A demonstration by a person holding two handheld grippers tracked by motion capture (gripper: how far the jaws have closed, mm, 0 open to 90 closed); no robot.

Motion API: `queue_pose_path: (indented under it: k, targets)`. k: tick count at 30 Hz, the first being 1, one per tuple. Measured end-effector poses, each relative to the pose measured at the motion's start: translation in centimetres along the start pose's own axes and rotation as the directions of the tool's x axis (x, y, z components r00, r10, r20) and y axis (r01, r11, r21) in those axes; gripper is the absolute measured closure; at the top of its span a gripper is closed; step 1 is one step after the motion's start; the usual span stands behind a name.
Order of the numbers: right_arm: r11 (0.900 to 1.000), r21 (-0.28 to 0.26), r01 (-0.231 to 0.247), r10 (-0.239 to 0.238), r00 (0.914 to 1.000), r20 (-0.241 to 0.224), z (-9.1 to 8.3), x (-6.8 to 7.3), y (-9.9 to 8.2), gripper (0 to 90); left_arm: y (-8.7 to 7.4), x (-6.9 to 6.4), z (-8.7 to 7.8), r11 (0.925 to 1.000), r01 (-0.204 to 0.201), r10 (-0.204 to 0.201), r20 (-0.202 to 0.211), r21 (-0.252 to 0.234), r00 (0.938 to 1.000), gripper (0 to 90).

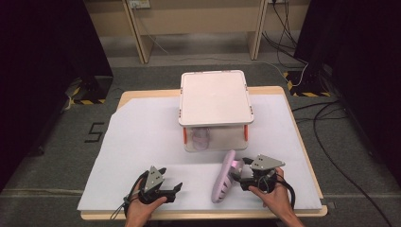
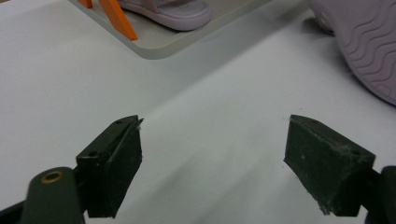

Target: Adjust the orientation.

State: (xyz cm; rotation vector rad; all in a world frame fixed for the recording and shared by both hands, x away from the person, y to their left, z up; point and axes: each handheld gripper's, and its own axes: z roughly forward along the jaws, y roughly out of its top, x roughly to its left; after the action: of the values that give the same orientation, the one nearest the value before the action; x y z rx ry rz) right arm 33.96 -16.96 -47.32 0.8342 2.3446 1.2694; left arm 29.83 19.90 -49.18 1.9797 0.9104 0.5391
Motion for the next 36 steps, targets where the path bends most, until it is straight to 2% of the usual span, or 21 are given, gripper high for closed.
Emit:
queue_pose_path:
  k: [3,5,7,10,13,17,20,24,29,32,35,36]
  targets:
    - [0.9986,-0.044,-0.030,0.029,0.9994,-0.017,0.6,0.1,0.4,34.8,0.0,0.0,-0.1,1.0000,0.000,0.000,0.005,0.002,1.0000,18.6]
    - [0.9991,-0.042,-0.003,0.002,0.9996,-0.027,1.1,0.1,0.9,39.4,0.0,0.0,-0.1,1.0000,-0.002,0.002,0.002,0.001,1.0000,18.7]
    - [0.9993,-0.036,0.009,-0.010,0.9996,-0.028,1.8,0.2,1.4,39.8,0.0,0.1,-0.1,1.0000,0.000,0.000,0.000,0.000,1.0000,18.7]
    - [0.9988,-0.042,-0.025,0.024,0.9988,-0.042,2.5,0.3,1.7,39.8,0.0,0.1,-0.2,1.0000,0.001,-0.001,-0.002,-0.008,1.0000,18.8]
    - [0.9989,-0.040,-0.024,0.022,0.9990,-0.038,2.6,0.4,2.0,39.4,0.0,0.2,-0.3,0.9999,0.005,-0.005,-0.003,-0.010,1.0000,18.8]
    - [0.9975,-0.047,-0.052,0.049,0.9968,-0.063,2.6,0.2,1.9,38.6,0.0,0.2,-0.3,0.9999,0.005,-0.005,-0.005,-0.013,1.0000,18.8]
    - [0.9922,-0.053,-0.113,0.105,0.9845,-0.141,2.8,0.0,1.7,37.9,0.1,0.3,-0.4,0.9999,0.006,-0.006,-0.007,-0.015,1.0000,18.8]
    - [0.9945,-0.042,-0.096,0.088,0.9829,-0.162,3.0,0.0,1.7,38.5,0.1,0.5,-0.5,0.9997,0.011,-0.012,-0.016,-0.021,0.9998,18.9]
    - [0.9891,-0.064,-0.133,0.117,0.9715,-0.206,2.9,0.1,1.8,36.9,0.1,0.7,-0.7,0.9993,0.018,-0.018,-0.022,-0.033,0.9996,18.9]
    - [0.9880,-0.072,-0.137,0.118,0.9691,-0.216,3.0,0.2,1.8,36.9,0.1,0.7,-0.7,0.9995,0.012,-0.013,-0.022,-0.028,0.9997,18.9]
    - [0.9835,-0.075,-0.164,0.142,0.9591,-0.245,3.0,0.0,1.8,35.4,0.1,0.7,-0.7,0.9994,0.014,-0.015,-0.022,-0.030,0.9997,18.9]
    - [0.9856,-0.071,-0.154,0.132,0.9604,-0.245,3.1,0.0,1.8,35.4,0.1,0.7,-0.7,0.9996,0.012,-0.012,-0.022,-0.027,0.9997,19.0]
